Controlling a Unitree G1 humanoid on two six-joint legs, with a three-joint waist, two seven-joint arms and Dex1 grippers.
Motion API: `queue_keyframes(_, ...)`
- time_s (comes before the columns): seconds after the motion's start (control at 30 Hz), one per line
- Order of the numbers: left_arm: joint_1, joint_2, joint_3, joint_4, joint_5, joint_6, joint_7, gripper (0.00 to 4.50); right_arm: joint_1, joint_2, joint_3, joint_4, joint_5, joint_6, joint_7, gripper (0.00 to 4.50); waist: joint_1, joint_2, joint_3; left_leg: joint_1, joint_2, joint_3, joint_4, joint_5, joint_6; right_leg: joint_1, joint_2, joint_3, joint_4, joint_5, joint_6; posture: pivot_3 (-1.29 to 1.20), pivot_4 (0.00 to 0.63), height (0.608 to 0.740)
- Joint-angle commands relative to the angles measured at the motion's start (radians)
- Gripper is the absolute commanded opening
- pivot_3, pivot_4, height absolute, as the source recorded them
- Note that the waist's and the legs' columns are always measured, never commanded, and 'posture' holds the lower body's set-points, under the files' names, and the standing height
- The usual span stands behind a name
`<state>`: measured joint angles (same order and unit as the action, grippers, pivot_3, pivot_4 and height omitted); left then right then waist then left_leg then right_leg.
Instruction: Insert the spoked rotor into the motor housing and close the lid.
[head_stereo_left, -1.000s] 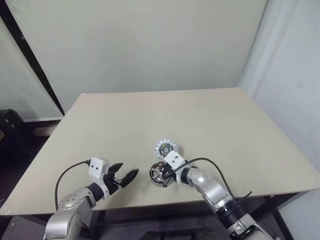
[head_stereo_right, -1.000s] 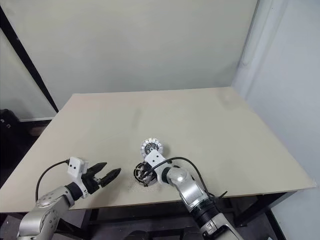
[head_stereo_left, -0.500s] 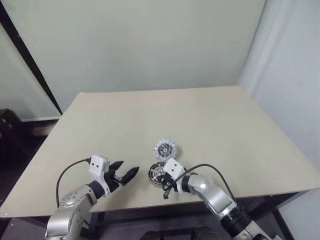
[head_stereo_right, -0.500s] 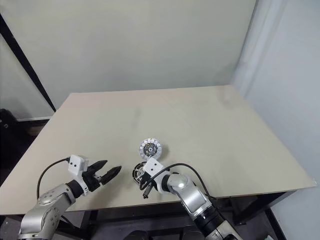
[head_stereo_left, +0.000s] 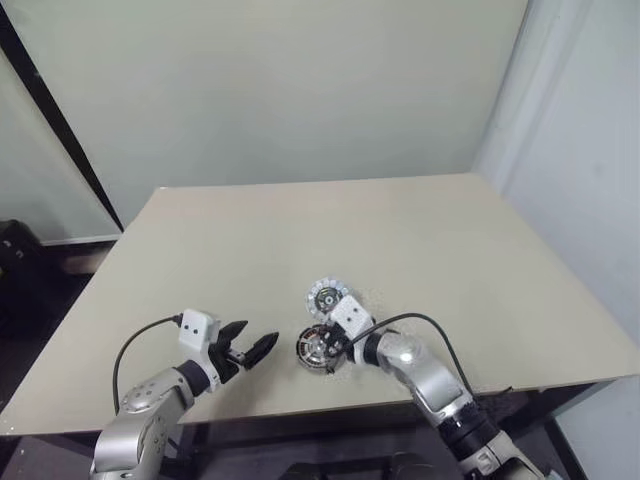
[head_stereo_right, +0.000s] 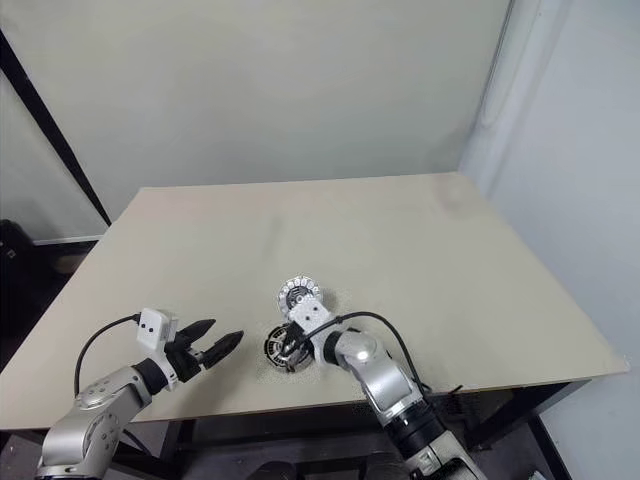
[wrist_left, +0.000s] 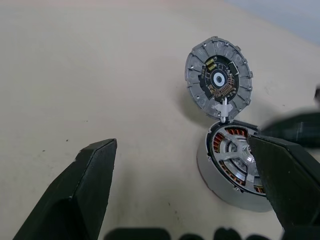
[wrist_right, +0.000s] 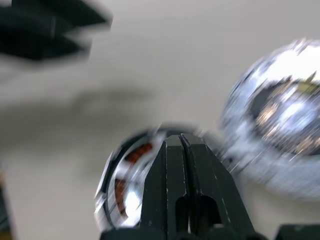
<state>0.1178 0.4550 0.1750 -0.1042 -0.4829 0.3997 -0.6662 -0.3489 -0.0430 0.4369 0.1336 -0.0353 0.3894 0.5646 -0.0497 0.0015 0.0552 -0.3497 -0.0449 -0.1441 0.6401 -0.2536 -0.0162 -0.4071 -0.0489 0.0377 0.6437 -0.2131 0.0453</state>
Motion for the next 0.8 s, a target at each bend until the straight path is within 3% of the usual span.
queue_keyframes(0.03, -0.012, 0.004, 0.005, -0.008, 0.005, -0.016, -0.010, 4.50, -0.021, 0.009, -0.012, -0.009, 0.006, -0.019, -0.006, 0.04, 0.001, 0.000, 0.000, 0.000, 0.000, 0.000, -0.001, 0.000, 0.000, 0.000, 0.000, 0.000, 0.000, 0.000, 0.000, 0.00, 0.000, 0.740)
queue_keyframes(0.23, -0.012, -0.001, 0.001, -0.015, 0.006, -0.015, -0.005, 4.50, 0.002, -0.017, 0.027, 0.156, -0.045, -0.043, -0.011, 0.04, 0.000, 0.000, 0.000, -0.001, 0.000, 0.000, -0.003, -0.001, -0.001, -0.001, 0.000, 0.000, -0.001, 0.000, -0.001, 0.00, 0.000, 0.740)
queue_keyframes(0.43, -0.009, -0.002, 0.000, -0.020, 0.004, -0.013, -0.002, 4.50, 0.005, -0.020, -0.003, 0.129, -0.034, -0.067, -0.013, 0.04, 0.000, 0.000, 0.000, 0.001, 0.000, 0.001, -0.002, 0.000, -0.001, 0.001, 0.000, 0.000, 0.000, -0.001, -0.003, 0.00, 0.000, 0.740)
queue_keyframes(0.6, -0.010, -0.002, -0.004, -0.022, 0.003, -0.006, -0.001, 4.50, -0.024, -0.033, -0.024, 0.025, -0.026, -0.039, -0.003, 1.55, 0.000, 0.000, 0.000, 0.000, 0.000, 0.001, -0.001, 0.000, -0.001, 0.000, 0.000, 0.000, 0.000, -0.001, -0.003, 0.00, 0.000, 0.740)
queue_keyframes(0.8, -0.017, 0.001, -0.011, -0.020, 0.005, 0.002, -0.002, 4.50, -0.086, -0.144, 0.005, -0.171, -0.027, 0.128, 0.124, 3.78, 0.000, 0.000, 0.000, -0.001, 0.000, 0.001, -0.001, 0.000, -0.001, -0.001, 0.000, 0.000, 0.000, -0.001, -0.002, 0.00, 0.000, 0.740)
